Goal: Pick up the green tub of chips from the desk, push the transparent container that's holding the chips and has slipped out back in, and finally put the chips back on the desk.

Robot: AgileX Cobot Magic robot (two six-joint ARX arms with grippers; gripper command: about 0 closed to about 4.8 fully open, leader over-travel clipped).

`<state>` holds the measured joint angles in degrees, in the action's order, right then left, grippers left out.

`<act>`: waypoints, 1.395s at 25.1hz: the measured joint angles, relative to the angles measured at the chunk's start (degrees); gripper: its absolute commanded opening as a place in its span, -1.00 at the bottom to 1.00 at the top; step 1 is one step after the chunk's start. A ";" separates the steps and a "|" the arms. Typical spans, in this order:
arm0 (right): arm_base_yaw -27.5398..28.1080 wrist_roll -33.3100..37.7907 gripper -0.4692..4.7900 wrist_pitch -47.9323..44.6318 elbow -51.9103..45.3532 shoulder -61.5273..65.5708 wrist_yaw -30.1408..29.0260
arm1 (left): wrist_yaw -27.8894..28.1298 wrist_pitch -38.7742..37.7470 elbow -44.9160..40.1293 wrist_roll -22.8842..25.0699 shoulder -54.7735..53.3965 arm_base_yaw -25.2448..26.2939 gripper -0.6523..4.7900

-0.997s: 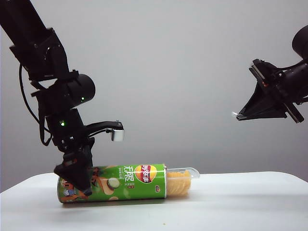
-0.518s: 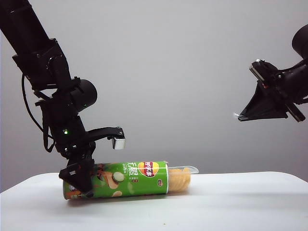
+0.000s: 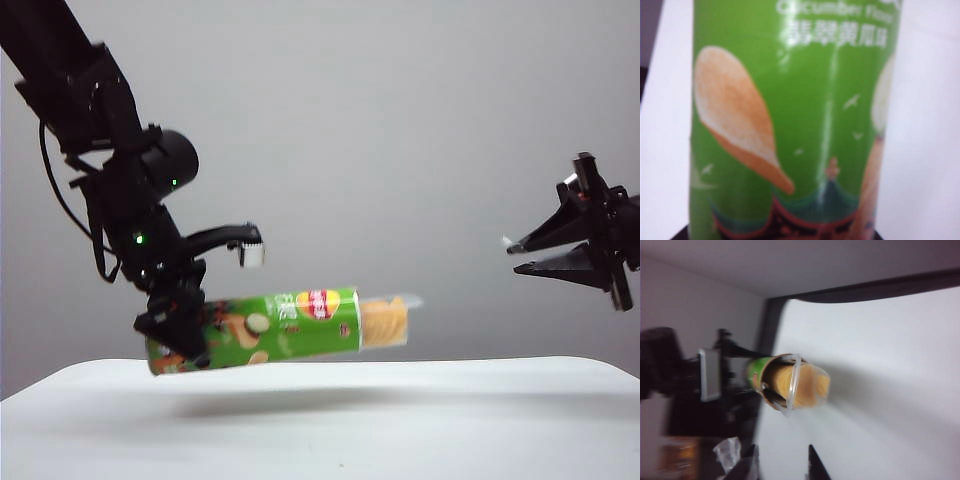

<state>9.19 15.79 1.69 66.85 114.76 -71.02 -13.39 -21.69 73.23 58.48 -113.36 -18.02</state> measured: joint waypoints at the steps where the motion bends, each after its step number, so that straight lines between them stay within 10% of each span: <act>1: 0.28 1.27 -0.38 -0.31 0.81 1.38 -2.73 | -0.11 -0.17 0.00 0.00 0.42 -0.20 0.32; 35: -6.67 1.64 -0.38 -3.21 1.95 5.40 -5.22 | -1.29 -2.23 2.32 2.36 2.43 -5.90 0.32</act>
<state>2.52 17.43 -1.52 68.79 120.16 -76.25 -14.68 -23.92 75.55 60.84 -110.93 -23.92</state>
